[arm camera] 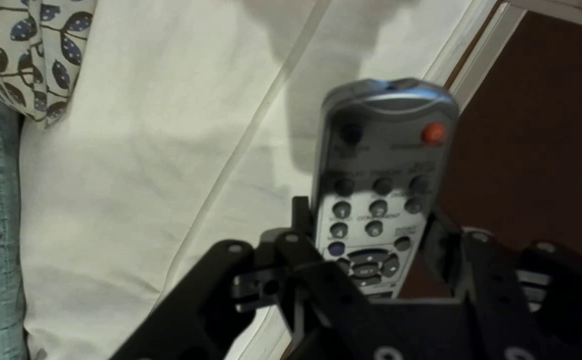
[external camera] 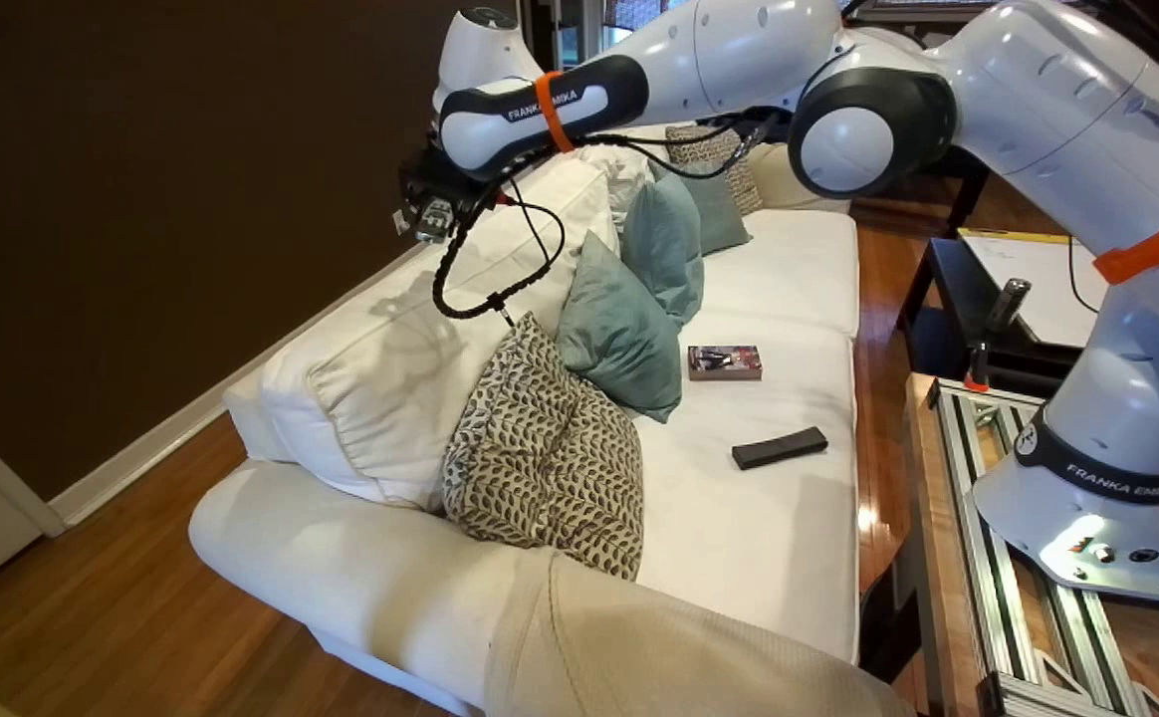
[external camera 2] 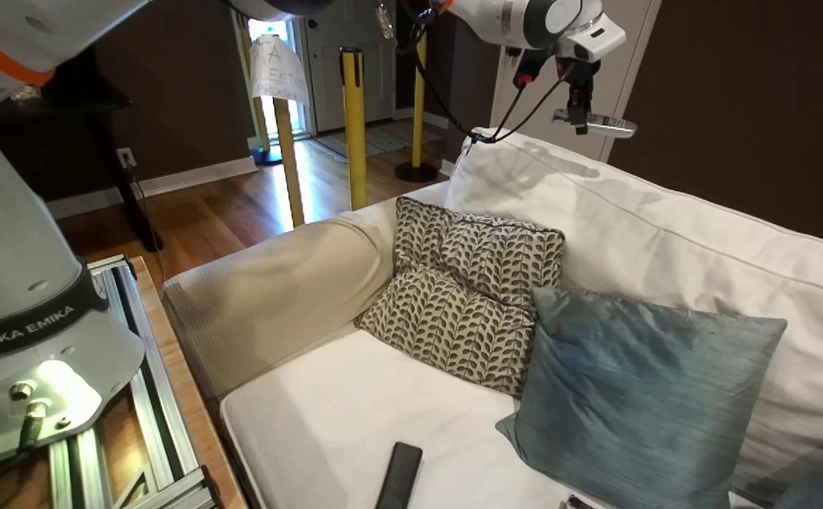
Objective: Put the grey remote on the seat of the chair
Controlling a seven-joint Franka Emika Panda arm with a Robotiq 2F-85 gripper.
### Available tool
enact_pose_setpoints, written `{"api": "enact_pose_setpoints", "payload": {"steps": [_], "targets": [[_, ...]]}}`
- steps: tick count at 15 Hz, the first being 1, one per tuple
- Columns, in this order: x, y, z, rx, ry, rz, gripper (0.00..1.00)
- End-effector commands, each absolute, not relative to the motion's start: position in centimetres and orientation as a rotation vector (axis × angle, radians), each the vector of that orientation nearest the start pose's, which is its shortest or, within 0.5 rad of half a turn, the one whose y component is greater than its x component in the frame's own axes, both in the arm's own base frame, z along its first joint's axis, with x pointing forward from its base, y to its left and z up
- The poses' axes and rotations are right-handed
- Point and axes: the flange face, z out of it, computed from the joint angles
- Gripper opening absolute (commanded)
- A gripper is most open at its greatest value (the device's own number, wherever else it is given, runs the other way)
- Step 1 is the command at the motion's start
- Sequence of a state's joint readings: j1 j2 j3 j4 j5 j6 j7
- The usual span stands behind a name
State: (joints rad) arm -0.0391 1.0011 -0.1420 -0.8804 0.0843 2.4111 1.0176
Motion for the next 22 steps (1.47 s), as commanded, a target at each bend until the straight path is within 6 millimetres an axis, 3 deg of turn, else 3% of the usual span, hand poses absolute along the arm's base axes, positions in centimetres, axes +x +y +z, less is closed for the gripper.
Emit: {"api": "enact_pose_setpoints", "payload": {"steps": [1, 12, 22], "targets": [[80.1, -9.3, 35.9, -2.369, 1.629, -0.686, 0.29], [72.8, -8.9, 36.4, -2.336, 1.733, -0.630, 0.29], [64.4, -8.0, 34.6, -2.267, 1.859, -0.559, 0.29]]}}
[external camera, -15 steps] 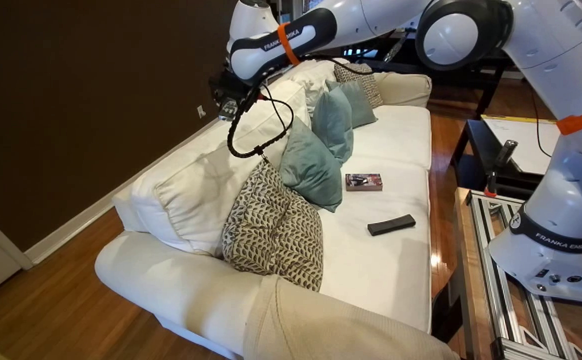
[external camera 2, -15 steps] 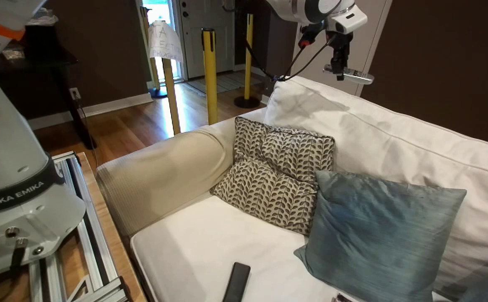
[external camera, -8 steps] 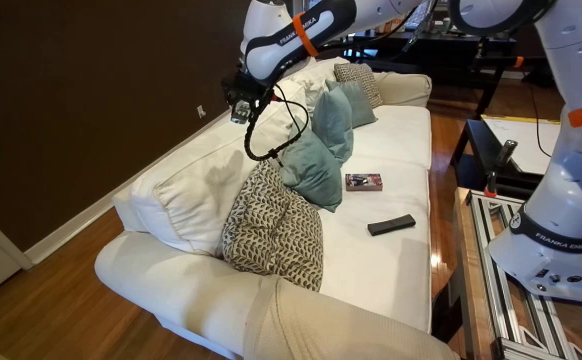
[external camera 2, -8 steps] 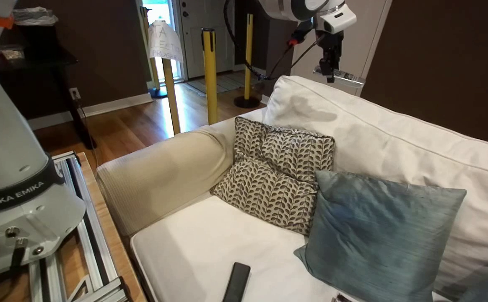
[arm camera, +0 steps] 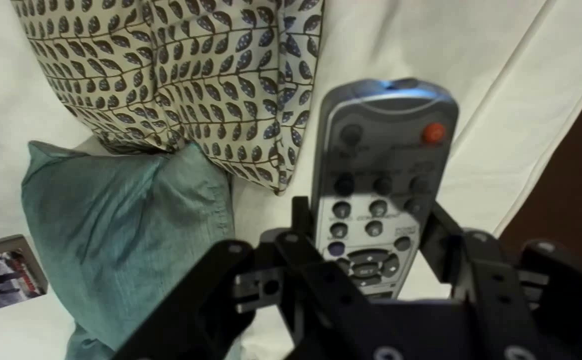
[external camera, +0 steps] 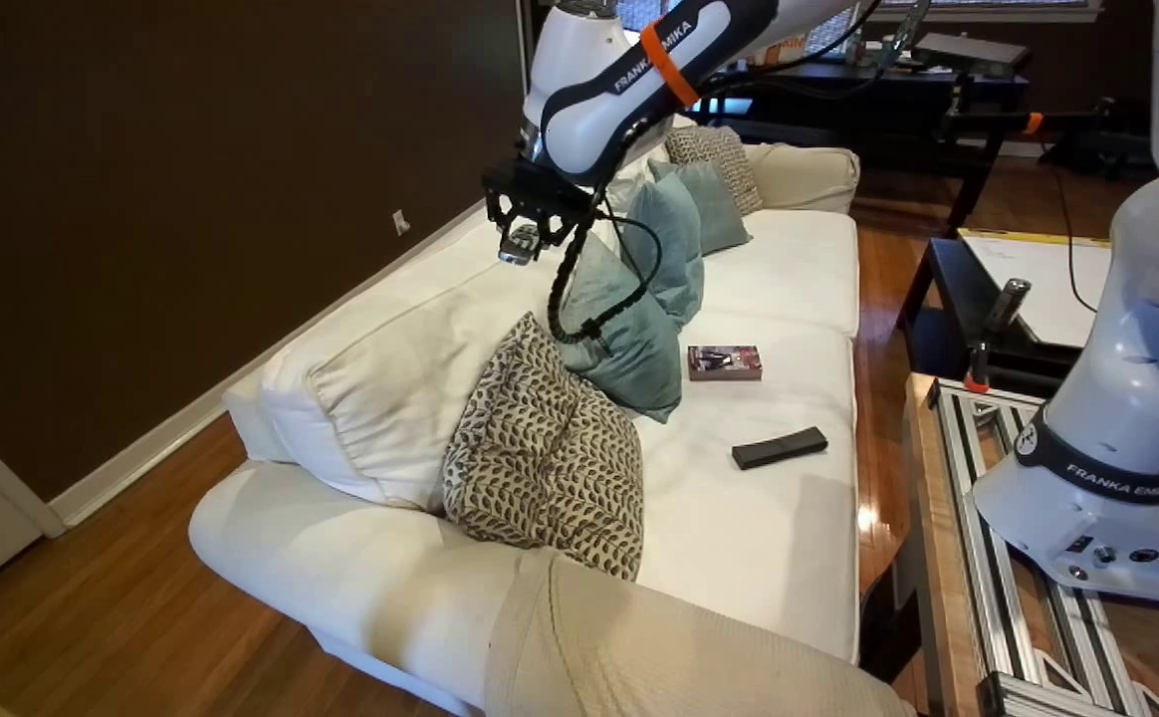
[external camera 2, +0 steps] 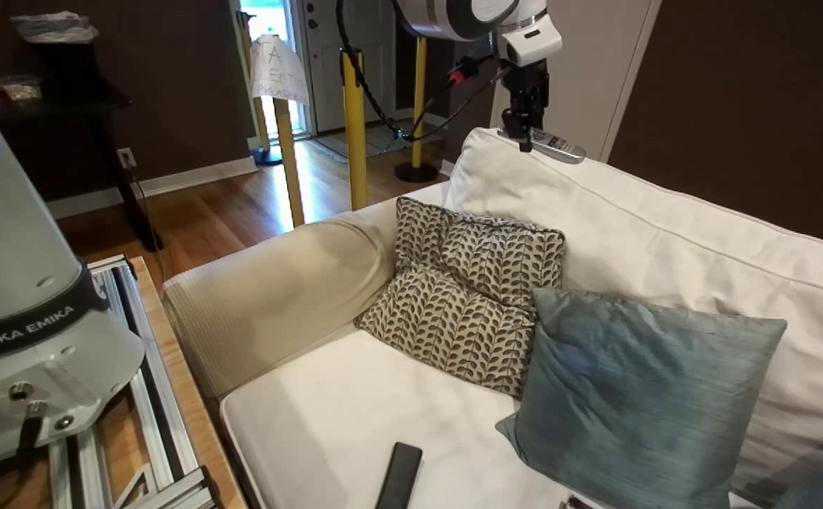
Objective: Put the grey remote on the seat of the chair
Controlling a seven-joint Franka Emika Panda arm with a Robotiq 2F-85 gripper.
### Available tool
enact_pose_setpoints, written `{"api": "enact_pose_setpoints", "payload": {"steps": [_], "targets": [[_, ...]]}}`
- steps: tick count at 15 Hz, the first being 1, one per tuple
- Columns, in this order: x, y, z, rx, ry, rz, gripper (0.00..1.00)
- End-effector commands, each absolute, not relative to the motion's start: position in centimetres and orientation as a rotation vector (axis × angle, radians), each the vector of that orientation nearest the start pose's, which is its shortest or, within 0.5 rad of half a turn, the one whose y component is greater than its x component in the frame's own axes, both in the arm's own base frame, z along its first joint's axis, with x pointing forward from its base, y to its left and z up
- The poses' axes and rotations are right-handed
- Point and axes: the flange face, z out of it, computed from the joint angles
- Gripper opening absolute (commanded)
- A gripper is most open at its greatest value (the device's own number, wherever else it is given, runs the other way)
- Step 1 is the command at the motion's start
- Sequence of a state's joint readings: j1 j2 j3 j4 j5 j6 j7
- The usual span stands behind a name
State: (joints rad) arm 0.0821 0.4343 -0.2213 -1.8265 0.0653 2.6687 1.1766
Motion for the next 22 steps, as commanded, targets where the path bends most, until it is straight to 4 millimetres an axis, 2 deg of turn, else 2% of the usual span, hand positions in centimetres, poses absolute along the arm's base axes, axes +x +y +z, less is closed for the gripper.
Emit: {"api": "enact_pose_setpoints", "payload": {"steps": [1, 7, 13, 14, 15, 21, 22], "targets": [[63.7, -8.4, 34.2, -2.255, 1.894, -0.539, 0.29], [60.4, -11.4, 31.4, -2.159, 2.105, -0.498, 0.29], [56.8, -13.3, 26.6, -2.011, 2.351, -0.355, 0.29], [58.3, -13.3, 27.2, -2.066, 2.295, -0.371, 0.29], [57.9, -13.4, 26.7, -2.064, 2.307, -0.359, 0.54], [58.3, -13.3, 27.0, -2.064, 2.298, -0.367, 0.54], [58.4, -13.7, 26.4, -2.053, 2.321, -0.325, 0.29]]}}
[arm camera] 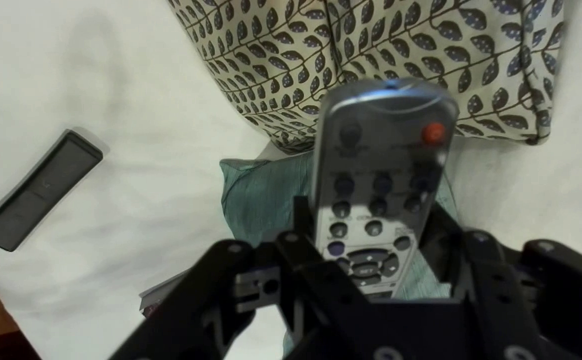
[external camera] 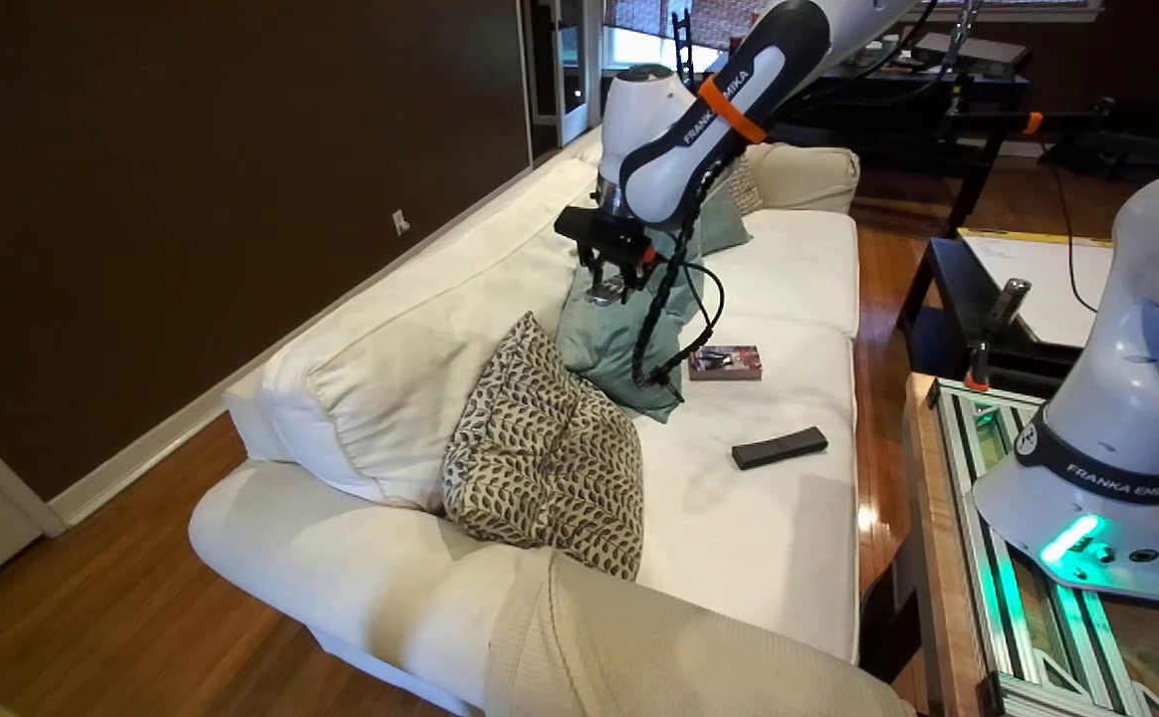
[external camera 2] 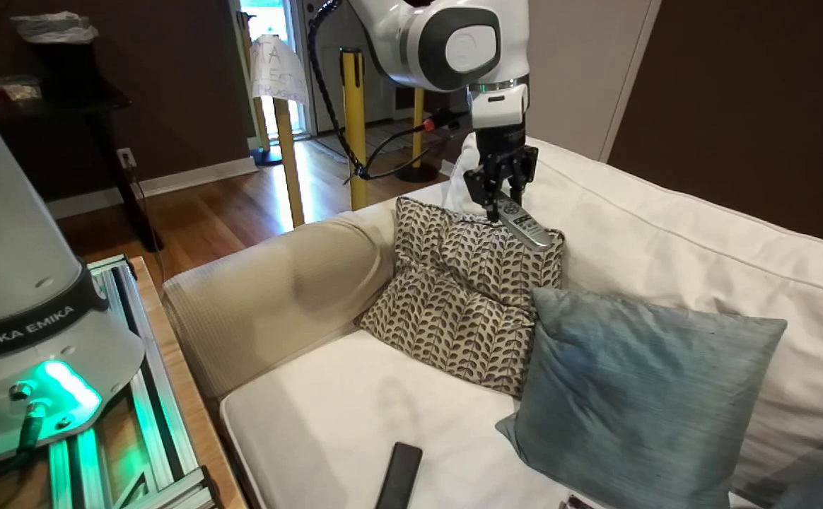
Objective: Put the grey remote on the seat of the chair
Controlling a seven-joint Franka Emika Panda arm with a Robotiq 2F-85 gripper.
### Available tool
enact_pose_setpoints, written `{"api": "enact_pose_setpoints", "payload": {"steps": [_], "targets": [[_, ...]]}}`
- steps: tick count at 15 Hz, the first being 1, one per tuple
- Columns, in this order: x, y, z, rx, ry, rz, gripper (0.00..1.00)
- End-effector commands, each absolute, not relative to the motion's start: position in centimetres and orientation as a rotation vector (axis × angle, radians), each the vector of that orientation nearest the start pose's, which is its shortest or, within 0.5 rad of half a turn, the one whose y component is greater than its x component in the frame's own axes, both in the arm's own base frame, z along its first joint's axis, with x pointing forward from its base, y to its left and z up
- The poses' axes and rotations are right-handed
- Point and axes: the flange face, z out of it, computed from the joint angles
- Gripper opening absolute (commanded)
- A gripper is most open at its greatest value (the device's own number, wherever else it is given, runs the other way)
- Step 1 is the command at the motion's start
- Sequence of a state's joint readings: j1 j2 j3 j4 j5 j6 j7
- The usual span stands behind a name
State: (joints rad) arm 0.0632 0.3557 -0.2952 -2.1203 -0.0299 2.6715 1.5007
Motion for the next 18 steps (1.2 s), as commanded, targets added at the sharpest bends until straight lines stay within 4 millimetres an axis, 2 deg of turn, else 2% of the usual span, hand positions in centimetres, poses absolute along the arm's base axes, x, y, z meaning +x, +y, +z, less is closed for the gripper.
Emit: {"api": "enact_pose_setpoints", "payload": {"steps": [1, 10, 14, 18], "targets": [[58.3, -14.2, 25.2, -2.029, 2.365, -0.282, 0.29], [53.3, -18.3, 13.2, -1.668, 2.781, -0.012, 0.29], [51.6, -19.8, 8.7, -1.597, 2.817, 0.084, 0.29], [50.6, -21.5, 5.2, -1.561, 2.792, 0.128, 0.29]]}}
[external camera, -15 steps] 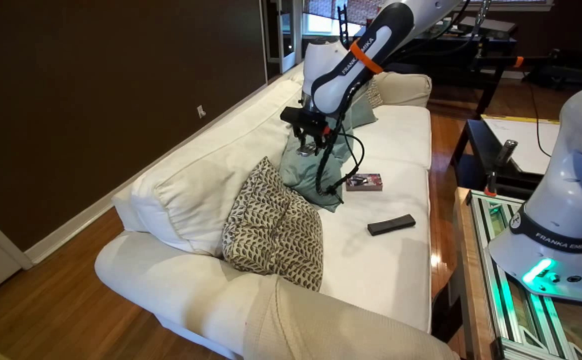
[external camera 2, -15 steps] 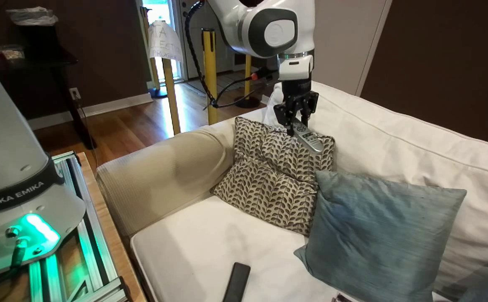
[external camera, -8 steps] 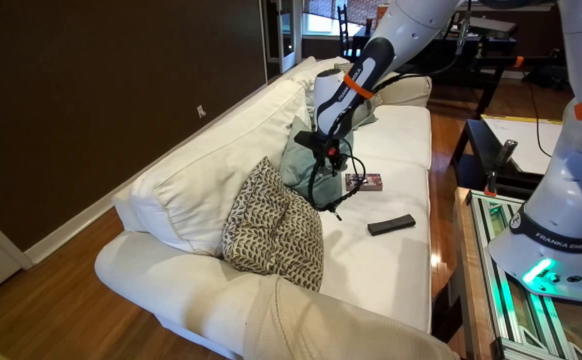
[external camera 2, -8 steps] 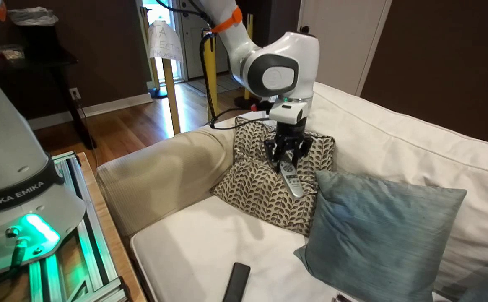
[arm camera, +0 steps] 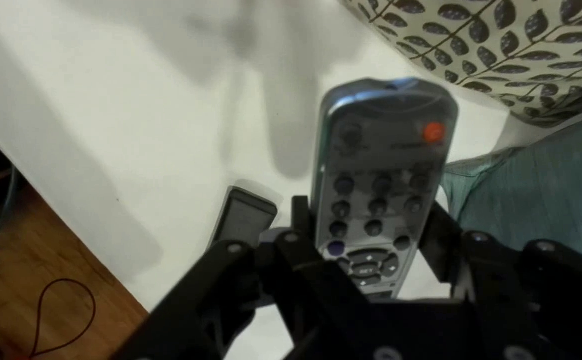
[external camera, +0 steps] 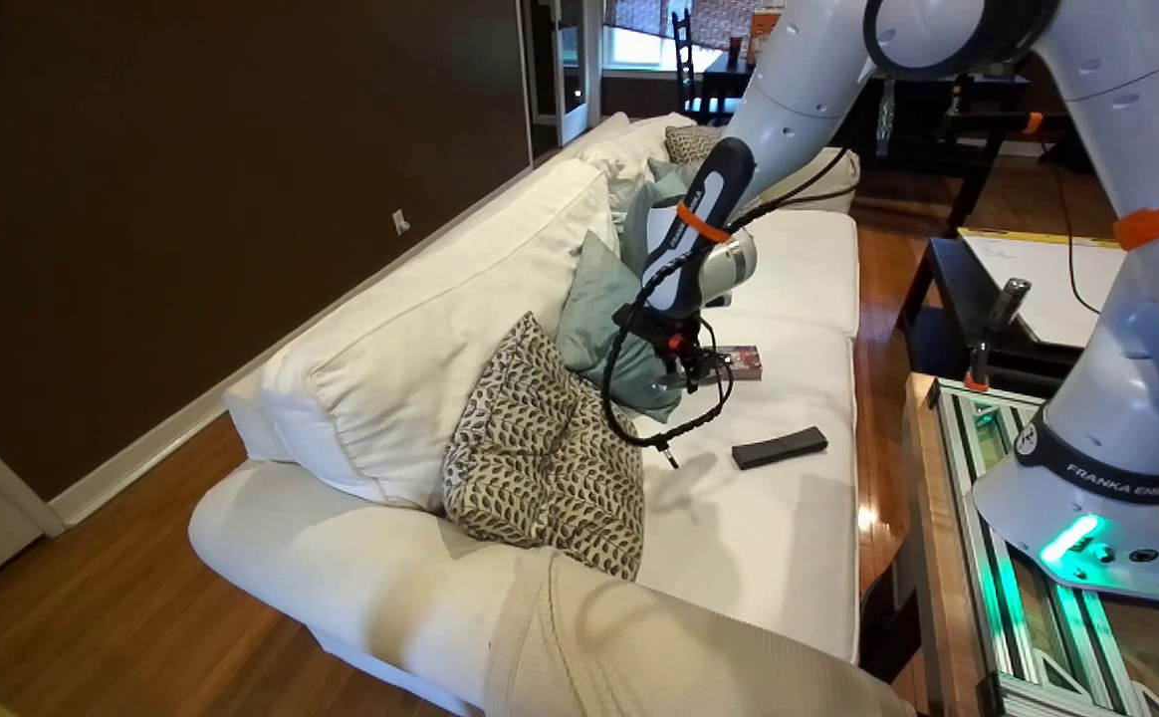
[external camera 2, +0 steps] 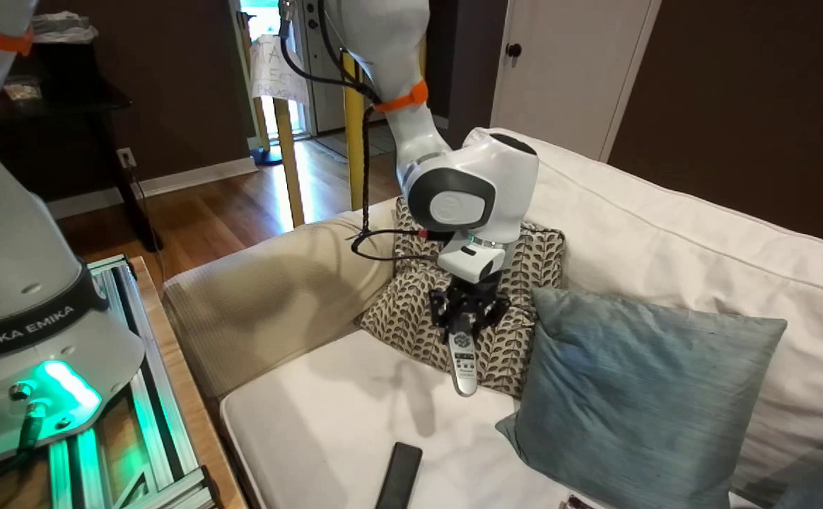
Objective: Put the grey remote on the seat of the chair
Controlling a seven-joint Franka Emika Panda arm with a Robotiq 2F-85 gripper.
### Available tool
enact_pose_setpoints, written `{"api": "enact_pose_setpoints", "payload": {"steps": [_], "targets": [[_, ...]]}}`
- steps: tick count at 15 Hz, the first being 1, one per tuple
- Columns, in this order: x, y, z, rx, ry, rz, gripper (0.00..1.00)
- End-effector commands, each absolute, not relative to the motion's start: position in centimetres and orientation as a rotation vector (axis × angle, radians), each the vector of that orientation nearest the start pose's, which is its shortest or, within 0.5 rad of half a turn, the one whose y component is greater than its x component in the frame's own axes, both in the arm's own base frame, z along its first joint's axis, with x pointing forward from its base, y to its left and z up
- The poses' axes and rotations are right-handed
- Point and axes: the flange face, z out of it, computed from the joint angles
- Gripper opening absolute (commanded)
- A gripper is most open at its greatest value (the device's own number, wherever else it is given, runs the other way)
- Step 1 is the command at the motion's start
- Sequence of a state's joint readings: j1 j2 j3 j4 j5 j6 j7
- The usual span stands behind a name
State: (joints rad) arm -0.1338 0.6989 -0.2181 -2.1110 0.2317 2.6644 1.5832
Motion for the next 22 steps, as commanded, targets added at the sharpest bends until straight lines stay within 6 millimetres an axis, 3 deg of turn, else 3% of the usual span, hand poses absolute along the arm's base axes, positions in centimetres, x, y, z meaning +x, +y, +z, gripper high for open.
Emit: {"api": "enact_pose_setpoints", "payload": {"steps": [1, 10, 17, 18, 19, 22], "targets": [[50.4, -21.9, 4.4, -1.553, 2.785, 0.134, 0.29], [46.6, -27.1, -2.6, -1.497, 2.866, 0.228, 0.29], [43.8, -30.6, -6.8, -1.444, 2.969, 0.254, 0.29], [43.7, -30.9, -7.0, -1.435, 2.973, 0.247, 0.79], [43.7, -31.2, -6.9, -1.432, 2.978, 0.239, 0.80], [44.1, -31.5, -6.1, -1.444, 2.986, 0.203, 1.00]]}}
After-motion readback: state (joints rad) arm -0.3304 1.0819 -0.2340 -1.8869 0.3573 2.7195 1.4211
